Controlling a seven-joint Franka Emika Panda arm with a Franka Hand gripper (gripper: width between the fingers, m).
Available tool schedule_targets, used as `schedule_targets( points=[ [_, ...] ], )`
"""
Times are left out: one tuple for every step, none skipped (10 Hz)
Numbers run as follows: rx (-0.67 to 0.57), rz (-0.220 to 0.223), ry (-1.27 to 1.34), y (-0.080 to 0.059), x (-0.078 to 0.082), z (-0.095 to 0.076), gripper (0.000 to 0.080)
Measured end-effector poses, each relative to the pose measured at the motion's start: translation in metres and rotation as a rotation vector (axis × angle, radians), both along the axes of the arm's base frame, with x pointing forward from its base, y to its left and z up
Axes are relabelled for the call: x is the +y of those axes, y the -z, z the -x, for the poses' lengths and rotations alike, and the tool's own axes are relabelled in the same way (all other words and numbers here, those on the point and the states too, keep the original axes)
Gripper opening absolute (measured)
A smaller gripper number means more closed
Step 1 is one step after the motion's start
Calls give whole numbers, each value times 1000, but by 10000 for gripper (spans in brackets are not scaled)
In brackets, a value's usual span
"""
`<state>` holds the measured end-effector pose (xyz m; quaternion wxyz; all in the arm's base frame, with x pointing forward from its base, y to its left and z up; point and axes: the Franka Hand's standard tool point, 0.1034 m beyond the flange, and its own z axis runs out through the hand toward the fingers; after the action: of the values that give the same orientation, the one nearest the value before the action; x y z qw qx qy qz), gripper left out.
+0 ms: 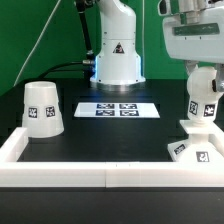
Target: Assemble lamp
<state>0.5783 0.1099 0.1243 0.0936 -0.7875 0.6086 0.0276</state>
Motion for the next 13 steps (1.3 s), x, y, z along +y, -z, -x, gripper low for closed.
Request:
schedule_targets(
  points=[
    [-5,2,-31,0,0,0,684],
    [-11,8,-98,0,-1,1,684],
    [3,9,-211,-1,-3,2,697],
    [-9,30,-342,-4,-3,1,697],
    [-34,75,-547,-3,0,1,698],
    [-44,75,-602,-3,1,2,698],
    [-53,77,-658,-3,1,1,698],
    [-67,81,-743,-3,0,1,698],
    [-82,84,-829,-3,0,1,698],
    [-95,87,-909,-3,0,1,698],
    [-114,113,-1065,-4,-4,0,698],
    [-132,128,-1192,-4,-5,-1,698],
    [-150,143,-1331,-5,-5,-3,698]
  ],
)
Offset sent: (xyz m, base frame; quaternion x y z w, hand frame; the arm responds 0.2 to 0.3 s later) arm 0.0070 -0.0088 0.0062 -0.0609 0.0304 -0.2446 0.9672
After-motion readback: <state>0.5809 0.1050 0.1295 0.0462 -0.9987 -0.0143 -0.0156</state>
